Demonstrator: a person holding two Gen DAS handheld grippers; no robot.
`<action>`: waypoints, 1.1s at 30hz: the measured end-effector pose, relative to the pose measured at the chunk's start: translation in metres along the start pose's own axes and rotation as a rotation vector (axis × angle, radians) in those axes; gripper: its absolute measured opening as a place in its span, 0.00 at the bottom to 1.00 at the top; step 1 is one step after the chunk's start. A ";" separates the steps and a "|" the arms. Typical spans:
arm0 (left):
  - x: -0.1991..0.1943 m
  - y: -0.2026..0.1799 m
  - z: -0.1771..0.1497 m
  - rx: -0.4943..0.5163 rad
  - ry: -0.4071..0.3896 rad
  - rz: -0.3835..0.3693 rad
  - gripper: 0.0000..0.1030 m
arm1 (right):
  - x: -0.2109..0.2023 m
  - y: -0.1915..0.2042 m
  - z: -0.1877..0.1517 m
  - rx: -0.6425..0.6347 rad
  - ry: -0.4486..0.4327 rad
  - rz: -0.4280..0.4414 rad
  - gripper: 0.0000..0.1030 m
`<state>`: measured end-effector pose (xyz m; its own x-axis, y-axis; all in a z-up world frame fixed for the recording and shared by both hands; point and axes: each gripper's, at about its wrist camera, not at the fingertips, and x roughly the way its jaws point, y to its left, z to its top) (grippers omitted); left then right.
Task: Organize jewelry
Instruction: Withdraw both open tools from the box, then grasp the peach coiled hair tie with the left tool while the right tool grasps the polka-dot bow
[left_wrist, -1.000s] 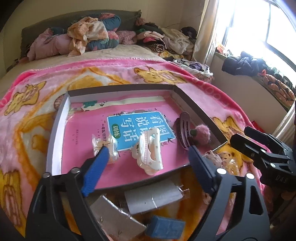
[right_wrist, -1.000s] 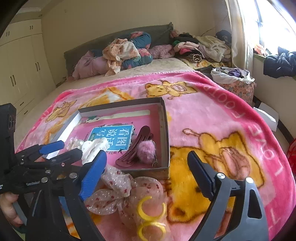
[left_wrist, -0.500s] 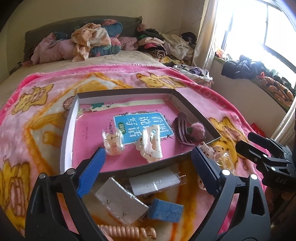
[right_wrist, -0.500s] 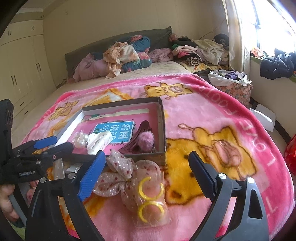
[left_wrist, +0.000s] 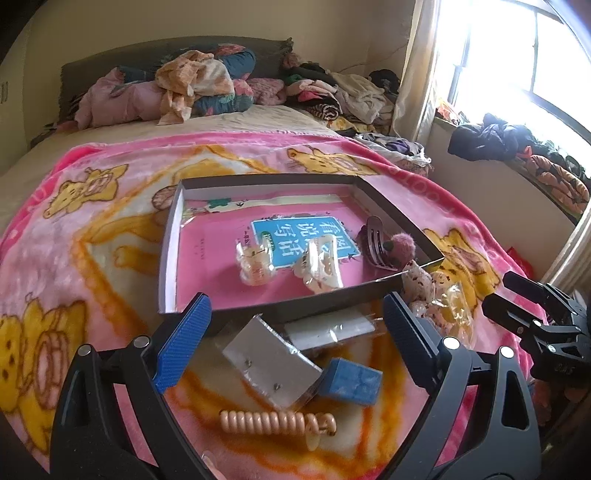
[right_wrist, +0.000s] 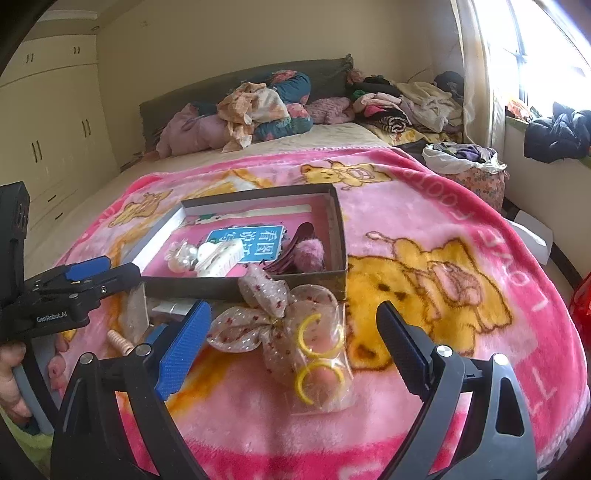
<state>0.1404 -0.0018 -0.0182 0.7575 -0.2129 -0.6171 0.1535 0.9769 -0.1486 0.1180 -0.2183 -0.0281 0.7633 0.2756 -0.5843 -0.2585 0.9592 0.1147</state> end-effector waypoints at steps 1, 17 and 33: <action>-0.001 0.001 -0.001 -0.001 0.001 0.003 0.82 | -0.001 0.001 -0.001 -0.001 -0.001 0.003 0.86; -0.014 0.014 -0.027 0.001 0.026 0.024 0.82 | -0.006 0.021 -0.014 -0.037 0.001 0.027 0.86; -0.017 0.025 -0.053 0.023 0.073 0.012 0.82 | 0.010 0.045 -0.029 -0.100 0.041 0.062 0.86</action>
<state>0.0978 0.0251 -0.0524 0.7111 -0.2015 -0.6736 0.1604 0.9793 -0.1235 0.0974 -0.1744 -0.0522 0.7196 0.3295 -0.6113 -0.3640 0.9286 0.0721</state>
